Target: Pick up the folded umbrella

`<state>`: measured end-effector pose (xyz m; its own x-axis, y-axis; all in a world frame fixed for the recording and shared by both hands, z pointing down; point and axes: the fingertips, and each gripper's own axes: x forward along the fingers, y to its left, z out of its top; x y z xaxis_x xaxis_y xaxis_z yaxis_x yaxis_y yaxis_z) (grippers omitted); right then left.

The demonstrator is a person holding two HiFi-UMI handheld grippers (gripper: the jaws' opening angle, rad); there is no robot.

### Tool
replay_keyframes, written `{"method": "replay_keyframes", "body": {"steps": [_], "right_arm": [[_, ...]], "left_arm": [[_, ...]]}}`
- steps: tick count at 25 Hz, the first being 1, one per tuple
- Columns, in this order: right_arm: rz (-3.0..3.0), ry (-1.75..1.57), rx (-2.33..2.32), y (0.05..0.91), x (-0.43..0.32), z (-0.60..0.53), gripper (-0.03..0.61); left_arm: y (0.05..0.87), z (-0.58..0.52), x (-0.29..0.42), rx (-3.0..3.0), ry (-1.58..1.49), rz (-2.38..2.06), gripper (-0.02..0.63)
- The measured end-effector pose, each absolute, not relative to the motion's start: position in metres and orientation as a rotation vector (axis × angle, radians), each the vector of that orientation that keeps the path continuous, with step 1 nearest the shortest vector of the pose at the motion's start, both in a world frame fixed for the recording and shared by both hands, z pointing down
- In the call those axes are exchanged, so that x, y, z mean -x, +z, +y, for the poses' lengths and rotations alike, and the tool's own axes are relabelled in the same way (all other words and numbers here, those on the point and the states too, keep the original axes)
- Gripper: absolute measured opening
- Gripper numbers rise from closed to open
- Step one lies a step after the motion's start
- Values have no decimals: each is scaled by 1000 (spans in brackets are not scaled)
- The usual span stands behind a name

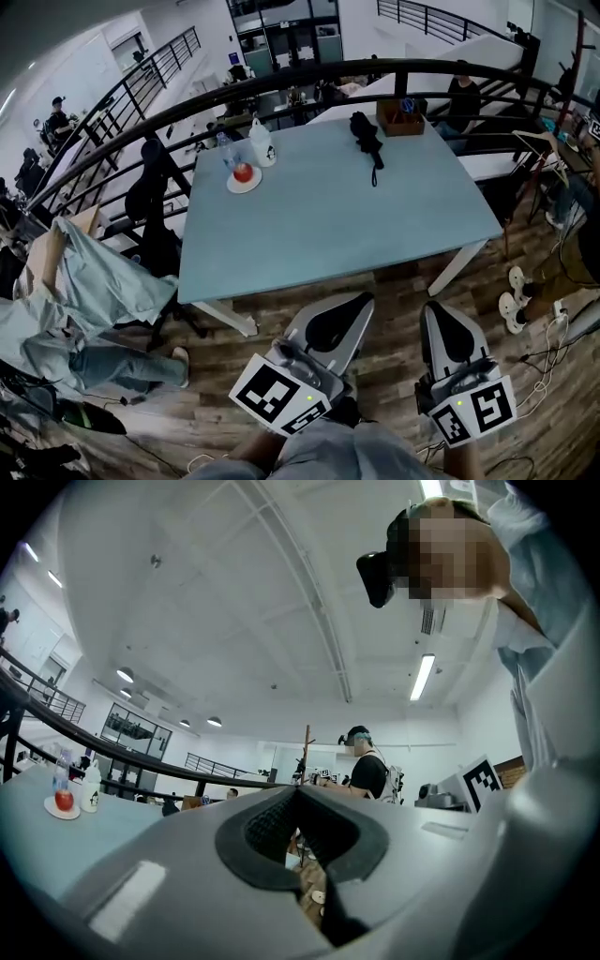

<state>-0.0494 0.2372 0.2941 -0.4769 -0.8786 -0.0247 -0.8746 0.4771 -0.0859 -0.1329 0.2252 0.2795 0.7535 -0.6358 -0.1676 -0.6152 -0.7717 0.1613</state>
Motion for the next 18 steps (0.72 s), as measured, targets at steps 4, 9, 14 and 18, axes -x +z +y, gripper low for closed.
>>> {"method": "replay_keyframes", "body": {"steps": [4, 9, 14, 18], "right_arm": [[2634, -80, 1591, 289, 49, 211, -2], [2616, -82, 1627, 293, 46, 193, 0], [2621, -116, 1644, 302, 48, 182, -2], [2642, -104, 1617, 300, 55, 176, -1]], "left_arm": [[276, 197, 135, -2853, -337, -1010, 5], [277, 175, 137, -2859, -348, -999, 5], [281, 167, 146, -2854, -337, -1025, 5], [283, 162, 156, -2829, -333, -1069, 5]]}}
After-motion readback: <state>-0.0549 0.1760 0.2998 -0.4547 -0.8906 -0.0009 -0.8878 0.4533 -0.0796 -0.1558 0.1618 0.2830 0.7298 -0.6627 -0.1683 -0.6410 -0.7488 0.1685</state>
